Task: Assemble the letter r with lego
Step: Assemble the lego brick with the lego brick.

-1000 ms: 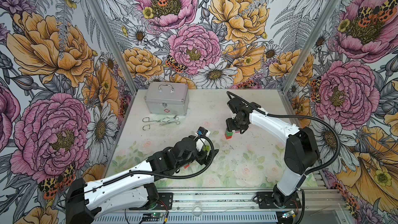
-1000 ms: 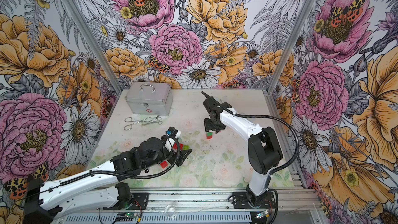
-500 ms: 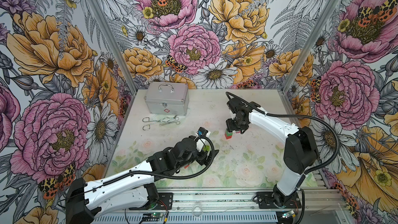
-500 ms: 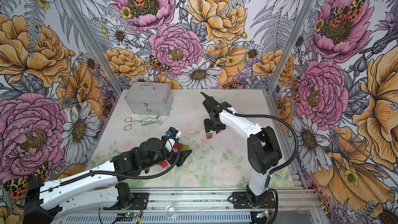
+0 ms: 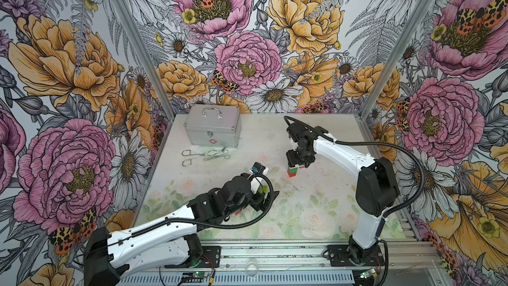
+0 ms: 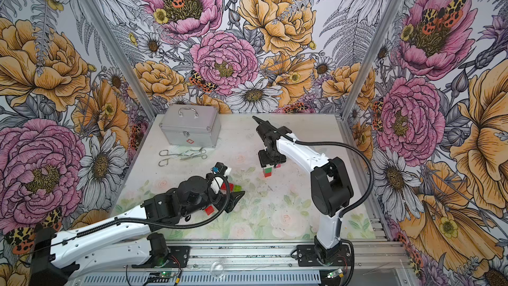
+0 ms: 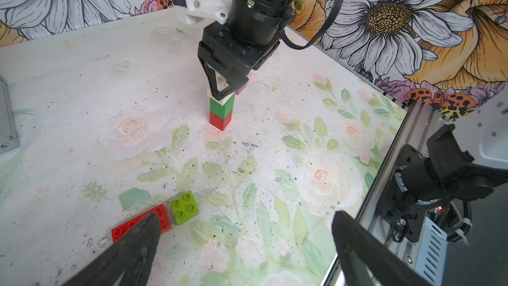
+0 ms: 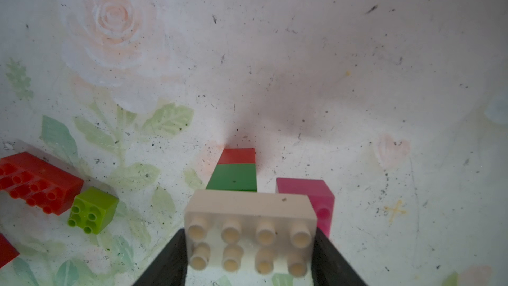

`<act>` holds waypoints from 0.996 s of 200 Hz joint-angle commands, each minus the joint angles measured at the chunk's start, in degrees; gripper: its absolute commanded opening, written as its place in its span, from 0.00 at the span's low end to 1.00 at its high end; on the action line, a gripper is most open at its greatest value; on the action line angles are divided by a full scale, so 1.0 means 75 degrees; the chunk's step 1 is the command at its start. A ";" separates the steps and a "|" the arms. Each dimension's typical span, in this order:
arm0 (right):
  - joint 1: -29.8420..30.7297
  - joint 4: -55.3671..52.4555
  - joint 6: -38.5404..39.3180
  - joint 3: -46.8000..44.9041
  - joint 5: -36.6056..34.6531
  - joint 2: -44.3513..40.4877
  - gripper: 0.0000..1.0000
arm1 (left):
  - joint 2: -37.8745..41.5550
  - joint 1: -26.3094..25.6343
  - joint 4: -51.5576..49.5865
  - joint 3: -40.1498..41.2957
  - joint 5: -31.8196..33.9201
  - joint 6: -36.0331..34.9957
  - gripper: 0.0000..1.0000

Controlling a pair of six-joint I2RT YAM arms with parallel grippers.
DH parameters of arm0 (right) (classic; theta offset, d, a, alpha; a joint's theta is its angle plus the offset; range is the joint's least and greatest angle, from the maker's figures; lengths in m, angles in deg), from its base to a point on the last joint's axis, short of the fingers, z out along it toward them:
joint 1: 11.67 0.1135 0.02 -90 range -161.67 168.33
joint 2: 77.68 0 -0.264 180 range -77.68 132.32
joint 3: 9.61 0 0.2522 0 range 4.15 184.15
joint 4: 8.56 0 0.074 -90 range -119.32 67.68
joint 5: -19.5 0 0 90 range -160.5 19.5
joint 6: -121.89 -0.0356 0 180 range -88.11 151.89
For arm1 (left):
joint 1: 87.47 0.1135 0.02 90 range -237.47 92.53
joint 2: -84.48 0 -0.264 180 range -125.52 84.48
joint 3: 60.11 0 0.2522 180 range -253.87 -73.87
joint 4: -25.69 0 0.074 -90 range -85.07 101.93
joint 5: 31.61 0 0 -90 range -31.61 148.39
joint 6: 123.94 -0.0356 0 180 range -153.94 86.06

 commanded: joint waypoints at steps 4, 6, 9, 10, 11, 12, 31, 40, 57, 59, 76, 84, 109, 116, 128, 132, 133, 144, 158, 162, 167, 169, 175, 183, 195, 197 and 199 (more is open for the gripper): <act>0.0067 -0.0399 0.0233 0.0007 -0.0190 0.0189 0.40 | 0.0013 0.0003 0.0054 0.0066 0.0170 -0.0066 0.99; 0.0063 -0.0396 0.0225 0.0004 -0.0187 0.0184 0.40 | 0.0013 0.0004 0.0048 0.0072 0.0168 -0.0059 0.99; 0.0068 -0.0399 0.0225 -0.0013 -0.0185 0.0174 0.40 | 0.0008 0.0011 0.0047 0.0067 0.0170 -0.0057 0.99; 0.0063 -0.0399 0.0224 -0.0018 -0.0188 0.0171 0.40 | 0.0005 0.0014 0.0046 0.0067 0.0173 -0.0063 0.99; 0.0060 -0.0399 0.0223 -0.0027 -0.0189 0.0169 0.39 | 0.0003 0.0009 0.0046 0.0067 0.0163 -0.0071 0.99; 0.0059 -0.0399 0.0223 -0.0031 -0.0189 0.0168 0.39 | 0.0002 0.0019 0.0046 0.0067 0.0163 -0.0076 0.99; 0.0057 -0.0399 0.0229 -0.0104 -0.0190 0.0165 0.40 | -0.0029 0.0046 0.0057 0.0043 0.0141 -0.0089 0.99; 0.0064 -0.0399 0.0223 -0.0128 -0.0190 0.0179 0.39 | -0.0045 0.0064 0.0057 0.0043 0.0128 -0.0092 0.99; 0.0048 -0.0398 0.0218 -0.0135 -0.0180 0.0157 0.39 | -0.0057 0.0065 0.0057 0.0031 0.0102 -0.0089 0.99; 0.0046 -0.0396 0.0222 -0.0134 -0.0179 0.0150 0.39 | -0.0057 0.0067 0.0057 0.0031 0.0099 -0.0085 0.99; 0.0023 -0.0399 0.0223 -0.0049 -0.0190 0.0089 0.40 | -0.0056 0.0081 0.0080 0.0031 0.0115 -0.0092 0.99; 0.0013 -0.0399 0.0223 0.0002 -0.0167 0.0063 0.40 | -0.0067 0.0087 0.0085 0.0020 0.0109 -0.0103 0.99; 0.0014 -0.0399 0.0179 0.0180 -0.0080 -0.0045 0.40 | -0.0080 0.0097 0.0059 -0.0042 0.0103 -0.0138 0.99; 0.0008 -0.0399 0.0155 0.0219 -0.0073 -0.0080 0.40 | -0.0080 0.0099 0.0057 -0.0058 0.0100 -0.0155 0.99; 0.0015 -0.0399 0.0141 0.0277 -0.0031 -0.0152 0.40 | -0.0080 0.0099 0.0037 -0.0096 0.0105 -0.0163 0.99; 0.0008 -0.0399 0.0131 0.0291 -0.0006 -0.0179 0.40 | -0.0080 0.0091 0.0029 -0.0114 0.0098 -0.0181 0.99; 0.0003 -0.0399 0.0130 0.0298 0.0001 -0.0182 0.40 | -0.0080 0.0095 0.0025 -0.0118 0.0102 -0.0178 0.99; 0.0010 -0.0399 0.0116 0.0328 0.0021 -0.0258 0.40 | -0.0092 0.0099 0.0011 -0.0144 0.0083 -0.0200 0.99; -0.0001 -0.0399 0.0100 0.0340 0.0034 -0.0344 0.41 | -0.0104 0.0099 -0.0031 -0.0198 0.0065 -0.0228 0.99; 0.0004 -0.0399 0.0100 0.0340 0.0039 -0.0362 0.41 | -0.0104 0.0099 -0.0036 -0.0218 0.0059 -0.0223 0.99; 0.0002 -0.0399 0.0095 0.0340 0.0033 -0.0388 0.41 | -0.0104 0.0099 -0.0045 -0.0226 0.0048 -0.0221 0.99; -0.0009 -0.0399 0.0094 0.0331 0.0039 -0.0393 0.41 | -0.0104 0.0099 -0.0048 -0.0232 0.0041 -0.0221 0.99; -0.0013 -0.0399 0.0105 0.0328 0.0043 -0.0413 0.41 | -0.0098 0.0099 -0.0057 -0.0249 0.0041 -0.0222 0.99; -0.0024 -0.0399 0.0088 0.0316 0.0050 -0.0441 0.41 | -0.0092 0.0099 -0.0077 -0.0267 0.0035 -0.0222 0.99; -0.0021 -0.0393 0.0089 0.0293 0.0056 -0.0441 0.41 | -0.0072 0.0100 -0.0084 -0.0284 0.0018 -0.0224 0.99; -0.0024 -0.0386 0.0093 0.0287 0.0056 -0.0442 0.41 | -0.0069 0.0099 -0.0084 -0.0285 0.0016 -0.0221 0.99; -0.0024 -0.0387 0.0079 0.0285 0.0056 -0.0442 0.41 | -0.0069 0.0099 -0.0084 -0.0285 0.0019 -0.0218 0.99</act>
